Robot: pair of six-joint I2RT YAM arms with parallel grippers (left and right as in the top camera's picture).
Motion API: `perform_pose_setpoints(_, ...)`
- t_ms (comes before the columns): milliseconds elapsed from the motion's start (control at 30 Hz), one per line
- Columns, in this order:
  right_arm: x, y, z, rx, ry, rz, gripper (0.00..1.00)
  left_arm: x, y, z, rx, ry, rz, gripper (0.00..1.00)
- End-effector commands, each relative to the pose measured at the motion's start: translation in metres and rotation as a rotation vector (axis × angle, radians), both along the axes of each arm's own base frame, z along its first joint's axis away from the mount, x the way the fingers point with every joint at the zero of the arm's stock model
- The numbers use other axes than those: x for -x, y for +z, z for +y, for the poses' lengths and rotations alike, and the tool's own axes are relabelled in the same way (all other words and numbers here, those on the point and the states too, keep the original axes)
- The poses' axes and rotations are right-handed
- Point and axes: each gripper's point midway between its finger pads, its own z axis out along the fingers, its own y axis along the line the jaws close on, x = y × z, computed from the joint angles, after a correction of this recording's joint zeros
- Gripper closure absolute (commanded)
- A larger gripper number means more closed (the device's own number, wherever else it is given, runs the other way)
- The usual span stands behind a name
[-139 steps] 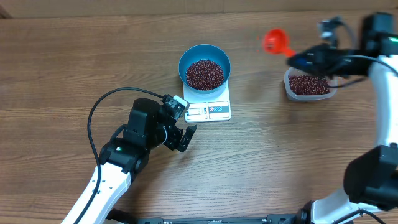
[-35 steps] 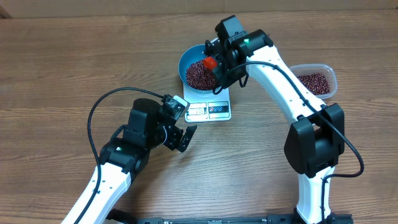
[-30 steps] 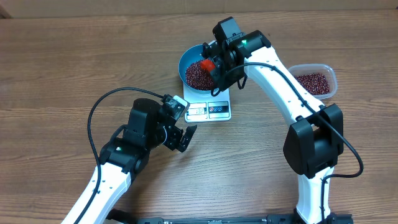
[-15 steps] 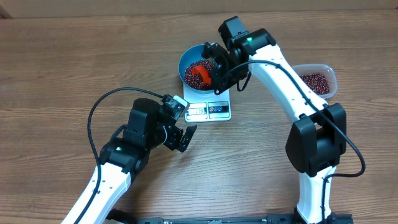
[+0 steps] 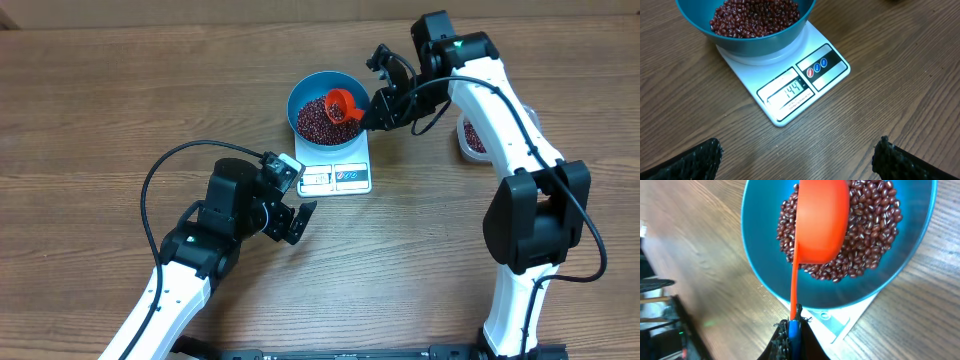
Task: Scoop item into bowl and weigh 150g on scale
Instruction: 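Lift the scoop of beans and hold it above the bowl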
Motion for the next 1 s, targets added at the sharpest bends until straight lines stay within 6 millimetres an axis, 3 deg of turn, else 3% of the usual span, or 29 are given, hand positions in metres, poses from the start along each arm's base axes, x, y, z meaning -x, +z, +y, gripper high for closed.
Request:
perform_pose_setpoints(0, 0.000, 0.027, 0.006, -0.081, 0.025, -0.039, 0.96, -0.004, 0.008, -0.002, 0.020, 0.002, -0.009, 0.00)
perform_pose_setpoints(467, 0.007, 0.076, -0.006, -0.095, 0.020, -0.148, 0.96, -0.004, 0.008, -0.002, 0.020, 0.002, -0.009, 0.00)
perform_pose_setpoints(967, 0.009, 0.079, -0.008, -0.087, 0.018, -0.149, 0.96, -0.004, 0.008, -0.002, 0.020, 0.002, -0.009, 0.00)
